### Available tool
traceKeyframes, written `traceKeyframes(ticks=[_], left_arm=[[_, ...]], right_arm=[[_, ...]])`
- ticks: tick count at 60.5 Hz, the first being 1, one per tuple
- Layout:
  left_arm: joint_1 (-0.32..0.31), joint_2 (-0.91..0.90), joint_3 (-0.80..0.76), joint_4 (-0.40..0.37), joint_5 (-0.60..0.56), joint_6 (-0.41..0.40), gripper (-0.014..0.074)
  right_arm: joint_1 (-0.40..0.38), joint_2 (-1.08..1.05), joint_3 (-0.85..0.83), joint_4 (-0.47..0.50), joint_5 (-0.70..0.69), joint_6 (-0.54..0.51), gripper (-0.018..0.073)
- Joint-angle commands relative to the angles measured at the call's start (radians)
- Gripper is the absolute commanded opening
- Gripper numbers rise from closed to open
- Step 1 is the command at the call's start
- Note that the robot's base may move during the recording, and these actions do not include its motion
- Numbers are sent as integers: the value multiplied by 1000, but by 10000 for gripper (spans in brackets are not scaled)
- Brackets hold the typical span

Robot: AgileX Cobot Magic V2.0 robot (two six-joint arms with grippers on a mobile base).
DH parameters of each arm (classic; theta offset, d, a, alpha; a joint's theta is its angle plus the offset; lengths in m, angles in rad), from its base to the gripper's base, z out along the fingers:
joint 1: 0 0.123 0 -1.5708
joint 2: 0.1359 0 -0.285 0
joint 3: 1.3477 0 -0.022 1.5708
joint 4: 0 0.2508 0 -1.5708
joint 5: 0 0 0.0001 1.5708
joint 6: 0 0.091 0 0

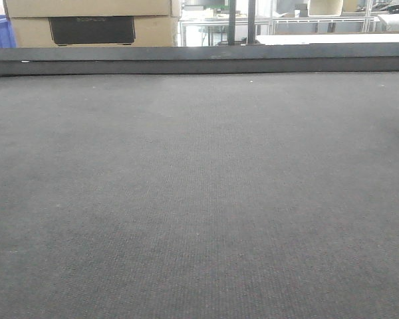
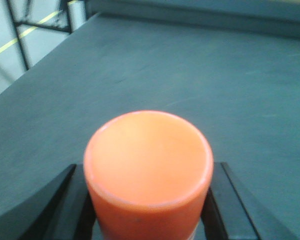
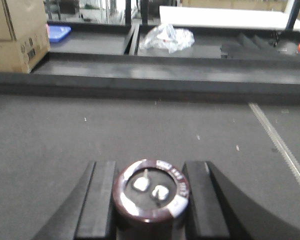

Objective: Place cylindrical capacitor in blue bin on shelf
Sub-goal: 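Lift both held cylinders off the table with both grippers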

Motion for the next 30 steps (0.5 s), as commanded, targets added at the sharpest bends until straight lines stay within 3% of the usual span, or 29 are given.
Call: traceKeyframes(ticks=[1, 17, 30], left_arm=[[-60, -92, -6, 16, 99, -2, -111], [-237, -296, -49, 12, 430, -2, -111], [-298, -412, -119, -11, 680, -2, -111]], right_arm=[[-2, -8, -14, -6, 61, -7, -99], [-2, -8, 21, -6, 195, -7, -99], [-2, -13, 53, -6, 288, -7, -99]])
